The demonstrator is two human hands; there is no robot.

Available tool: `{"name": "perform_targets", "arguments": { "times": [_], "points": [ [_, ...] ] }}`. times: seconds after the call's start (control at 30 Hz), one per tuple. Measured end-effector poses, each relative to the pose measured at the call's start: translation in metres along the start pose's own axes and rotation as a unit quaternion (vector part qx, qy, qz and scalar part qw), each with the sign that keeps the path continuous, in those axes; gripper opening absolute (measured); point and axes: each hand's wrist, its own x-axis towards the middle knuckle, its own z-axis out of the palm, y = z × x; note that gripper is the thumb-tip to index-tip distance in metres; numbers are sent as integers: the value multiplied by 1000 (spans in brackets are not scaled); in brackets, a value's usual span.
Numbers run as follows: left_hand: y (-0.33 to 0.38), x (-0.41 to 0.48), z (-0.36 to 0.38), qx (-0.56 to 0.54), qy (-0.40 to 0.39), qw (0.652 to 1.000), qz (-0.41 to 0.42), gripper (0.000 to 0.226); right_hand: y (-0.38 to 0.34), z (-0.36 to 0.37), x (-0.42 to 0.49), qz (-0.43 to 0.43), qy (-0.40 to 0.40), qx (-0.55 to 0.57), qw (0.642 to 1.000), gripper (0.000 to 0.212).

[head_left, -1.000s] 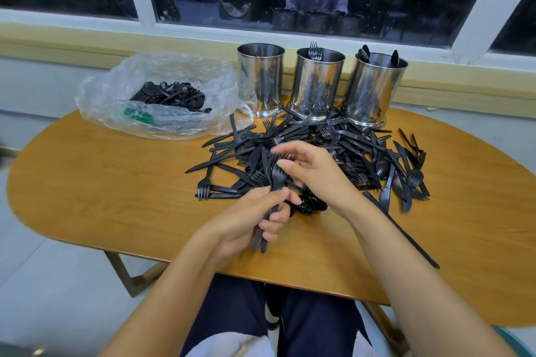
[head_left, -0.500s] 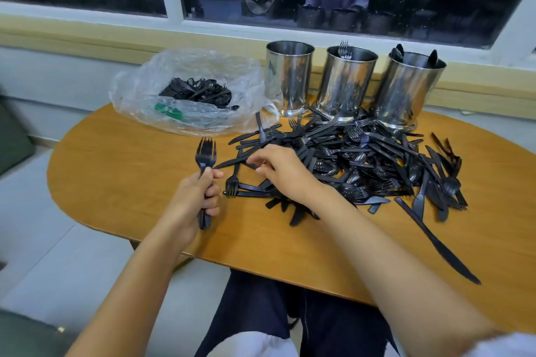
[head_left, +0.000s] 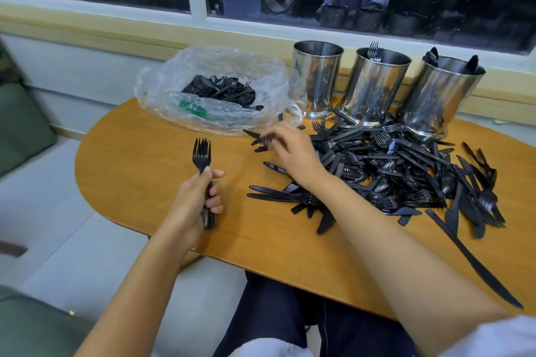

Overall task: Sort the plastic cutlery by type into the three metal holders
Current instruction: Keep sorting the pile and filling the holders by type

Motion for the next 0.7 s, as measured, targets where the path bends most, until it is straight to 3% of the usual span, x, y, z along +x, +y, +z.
{"name": "perform_targets", "arguments": {
  "times": [0.13, 0.3, 0.43, 0.6, 0.7],
  "points": [
    [1, 0, 15, 2, -5, 1000, 21, 30, -17, -28, -3, 86, 78, 145, 983, 13],
    [-4, -10, 43, 37, -38, 998, 18, 30, -33, -45, -15, 140, -58, 296, 943, 15],
    [-9, -25, 64, 56, -129, 990, -15, 32, -35, -39, -27, 115, -67, 232, 964, 6],
    [-18, -30, 76, 70, -187, 980, -18, 48, -17, -49, -38, 136, -44, 169, 975, 22],
    [-23, -28, 85, 113, -196, 974, 0, 36, -13, -59, -47, 147, -37, 171, 973, 26]
  ]
}}
